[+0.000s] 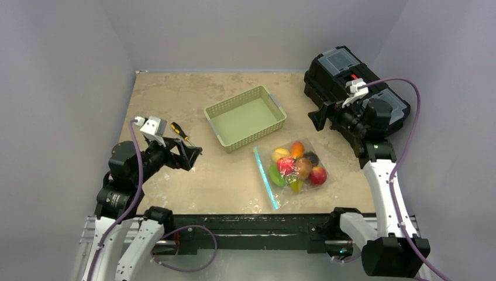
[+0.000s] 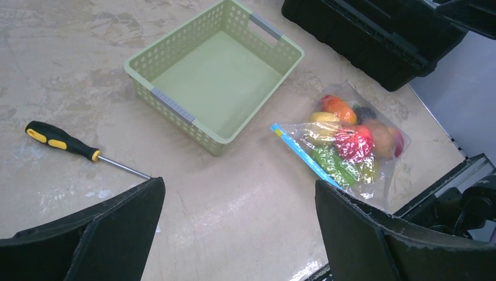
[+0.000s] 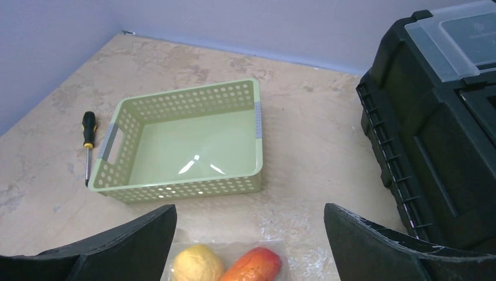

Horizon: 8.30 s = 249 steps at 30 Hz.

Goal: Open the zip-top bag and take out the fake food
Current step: Pick up the zipper food storage bag at the center of the board.

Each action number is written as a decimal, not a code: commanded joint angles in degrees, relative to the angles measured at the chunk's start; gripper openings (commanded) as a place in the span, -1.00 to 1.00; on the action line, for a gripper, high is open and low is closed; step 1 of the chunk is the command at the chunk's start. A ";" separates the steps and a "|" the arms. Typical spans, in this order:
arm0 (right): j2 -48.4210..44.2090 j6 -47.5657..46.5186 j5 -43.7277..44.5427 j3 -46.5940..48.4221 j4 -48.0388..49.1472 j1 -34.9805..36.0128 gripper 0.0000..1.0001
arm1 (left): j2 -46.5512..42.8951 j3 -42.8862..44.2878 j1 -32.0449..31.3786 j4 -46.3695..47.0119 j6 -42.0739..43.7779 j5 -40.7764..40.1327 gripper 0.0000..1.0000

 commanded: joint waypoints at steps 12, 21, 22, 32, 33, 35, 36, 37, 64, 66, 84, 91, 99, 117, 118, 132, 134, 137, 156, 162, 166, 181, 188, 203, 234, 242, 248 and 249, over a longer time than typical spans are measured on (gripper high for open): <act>-0.80 -35.83 -20.86 2.62 -20.62 4.83 0.98 | 0.80 -9.80 -2.40 6.39 -20.42 10.27 1.00; 2.97 -69.09 -18.99 0.78 -39.67 23.70 0.98 | 2.58 -15.05 -13.73 8.09 -24.80 -0.41 1.00; 2.93 -70.89 -18.50 0.16 -40.02 24.77 0.98 | 2.64 -15.76 -14.27 8.58 -25.63 -0.82 1.00; 1.75 -76.11 -16.85 -6.98 -37.49 34.30 0.98 | 5.93 -25.62 -27.64 22.11 -40.29 -10.82 0.98; 1.38 -75.49 -16.85 -7.68 -36.59 34.75 0.98 | 7.02 -25.80 -29.14 23.35 -41.50 -12.63 0.98; 0.33 -74.14 -17.14 -9.61 -34.04 35.02 0.98 | 9.75 -26.07 -32.41 26.63 -44.30 -16.41 0.99; -0.15 -73.46 -17.32 -10.38 -32.88 35.04 0.98 | 11.17 -26.21 -34.09 28.20 -45.69 -17.98 0.99; -0.70 -72.68 -17.36 -10.88 -32.10 35.04 0.98 | 12.50 -26.28 -35.57 29.83 -47.13 -20.44 0.98; -3.47 -72.43 -18.32 -10.88 -34.34 34.18 0.98 | 40.52 -28.86 -50.14 60.58 -64.30 -34.91 0.92; -3.49 -72.25 -18.43 -11.12 -34.07 34.03 0.98 | 41.15 -28.78 -50.38 60.89 -64.38 -35.00 0.92; -3.67 -71.85 -18.78 -11.67 -33.75 33.00 0.98 | 50.50 -26.06 -51.47 66.89 -66.06 -33.42 0.88; -3.51 -71.92 -18.65 -11.76 -33.65 32.81 0.97 | 53.96 -24.76 -51.97 68.63 -66.31 -32.77 0.86; -3.41 -71.85 -18.65 -11.76 -33.65 32.76 0.98 | 58.12 -22.90 -52.11 71.66 -66.98 -32.29 0.76; -3.71 -73.47 -18.57 -10.99 -35.84 32.72 0.98 | 64.96 -21.55 -48.43 81.08 -68.39 -31.70 -0.87; -3.75 -73.90 -18.45 -10.72 -36.65 32.75 0.98 | 64.32 -22.02 -48.45 80.94 -68.76 -31.90 -1.00; -4.73 -76.32 -17.30 -10.84 -43.88 34.39 0.98 | 51.84 -20.99 -48.68 68.35 -76.43 -35.20 -1.00; -5.15 -75.23 -16.89 -11.78 -41.94 34.72 0.98 | 52.76 -20.89 -48.72 69.59 -77.48 -34.82 -1.00; -5.50 -74.13 -16.23 -13.17 -39.38 35.10 0.98 | 53.36 -20.78 -48.77 71.08 -78.33 -34.54 -1.00; -6.58 -70.92 -15.47 -13.48 -35.50 36.25 0.86 | 52.22 -19.48 -49.72 69.37 -77.78 -35.39 -1.00; -6.44 -69.64 -15.24 -13.61 -34.55 37.14 0.81 | 51.95 -19.49 -49.94 69.24 -78.60 -35.99 -1.00; -6.47 -68.10 -12.18 -15.13 -31.74 39.81 0.82 | 52.41 -19.18 -50.17 70.06 -79.97 -35.94 -1.00; -8.96 -64.42 -4.36 -16.91 -28.65 41.94 -0.39 | 52.97 -20.03 -50.60 71.95 -80.85 -35.46 -1.00; -9.99 -59.12 -4.96 -14.13 -29.28 41.86 -1.00 | 52.38 -20.33 -50.52 72.06 -77.96 -34.66 -1.00; -7.27 -50.50 -0.12 -2.53 -26.75 34.97 -1.00 | 37.46 -19.00 -53.05 57.04 -66.78 -41.67 -1.00; -6.44 -45.74 0.44 -9.01 -20.57 25.08 -1.00 | 28.52 -15.01 -44.57 37.24 -33.93 -21.78 0.73; -5.39 -45.15 -0.05 -8.56 -19.75 24.17 -1.00 | 15.56 -9.45 -44.47 12.99 -12.61 -25.97 0.83; -4.80 -44.84 -0.06 -8.51 -19.43 23.37 -1.00 | 10.30 -9.63 -44.55 10.71 -0.26 -26.62 0.90; -4.62 -44.86 -0.13 -8.45 -19.41 23.28 -1.00 | 9.72 -9.63 -44.53 10.52 0.99 -27.24 0.94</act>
